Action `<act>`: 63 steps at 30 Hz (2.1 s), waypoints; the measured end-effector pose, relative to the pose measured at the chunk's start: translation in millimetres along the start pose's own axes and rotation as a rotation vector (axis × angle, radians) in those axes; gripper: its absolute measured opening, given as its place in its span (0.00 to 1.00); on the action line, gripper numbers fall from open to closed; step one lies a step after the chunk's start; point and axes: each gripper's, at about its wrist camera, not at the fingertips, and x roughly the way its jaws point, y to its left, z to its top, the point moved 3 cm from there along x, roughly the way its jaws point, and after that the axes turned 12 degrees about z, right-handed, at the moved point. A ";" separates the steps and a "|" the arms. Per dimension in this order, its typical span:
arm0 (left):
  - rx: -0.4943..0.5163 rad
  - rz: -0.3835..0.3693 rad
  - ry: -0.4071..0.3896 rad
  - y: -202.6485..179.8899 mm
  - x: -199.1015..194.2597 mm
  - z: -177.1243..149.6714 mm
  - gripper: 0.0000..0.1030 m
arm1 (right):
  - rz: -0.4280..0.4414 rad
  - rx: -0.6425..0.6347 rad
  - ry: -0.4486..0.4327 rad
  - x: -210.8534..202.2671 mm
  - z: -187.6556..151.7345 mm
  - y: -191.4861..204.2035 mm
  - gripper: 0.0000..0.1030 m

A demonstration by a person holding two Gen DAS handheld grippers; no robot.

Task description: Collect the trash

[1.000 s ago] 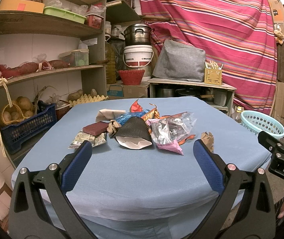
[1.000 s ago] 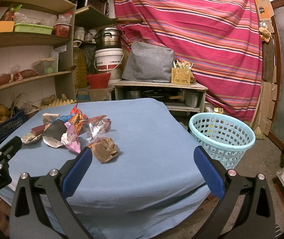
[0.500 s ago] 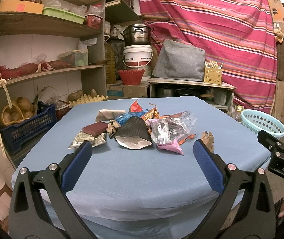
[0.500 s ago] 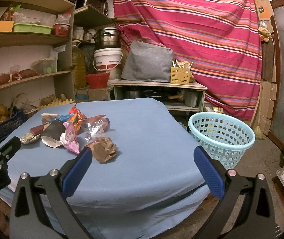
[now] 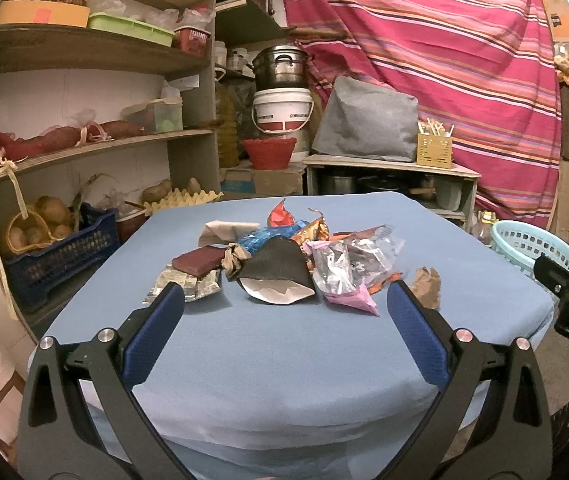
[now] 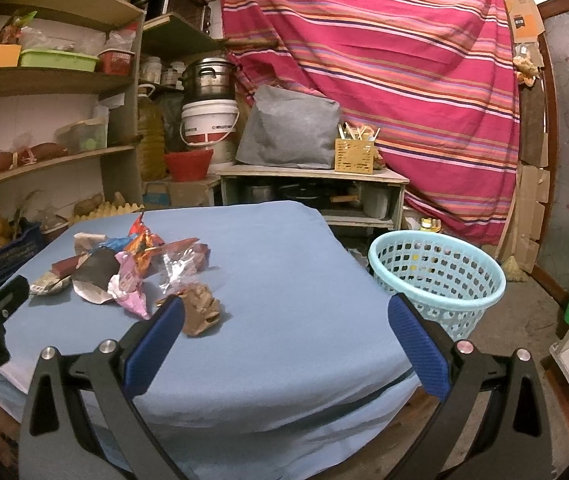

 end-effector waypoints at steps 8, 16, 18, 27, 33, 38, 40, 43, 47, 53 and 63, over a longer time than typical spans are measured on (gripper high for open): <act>0.009 0.020 0.096 17.7 26.2 21.8 0.95 | -0.016 -0.034 -0.004 15.9 23.2 -0.9 0.96; -0.070 0.012 0.118 47.8 78.3 51.0 0.95 | 0.025 -0.043 0.014 46.9 35.9 8.4 0.96; -0.053 0.024 0.116 50.6 88.2 56.2 0.95 | 0.032 -0.048 0.029 56.9 35.1 13.2 0.96; -0.027 0.059 0.144 68.1 126.6 49.2 0.95 | 0.040 -0.047 0.115 97.3 20.3 23.1 0.96; -0.028 0.069 0.197 81.3 142.3 35.1 0.95 | 0.031 -0.039 0.159 113.3 6.8 28.3 0.96; -0.036 0.090 0.218 88.4 150.7 26.3 0.95 | 0.038 -0.032 0.209 129.2 -6.0 34.8 0.96; -0.039 0.095 0.226 89.9 153.2 24.5 0.95 | 0.058 -0.018 0.206 132.1 -10.0 38.0 0.96; -0.032 0.100 0.241 90.1 158.7 22.0 0.95 | 0.050 -0.048 0.244 141.5 -16.1 48.8 0.96; -0.041 0.075 0.269 89.1 164.7 17.4 0.95 | 0.046 -0.082 0.260 145.8 -20.0 59.0 0.96; -0.016 0.035 0.281 74.5 166.1 14.5 0.95 | 0.061 -0.076 0.305 157.8 -26.7 61.1 0.95; 0.054 -0.021 0.287 36.2 164.2 15.1 0.95 | 0.185 -0.034 0.394 170.0 -38.2 63.6 0.45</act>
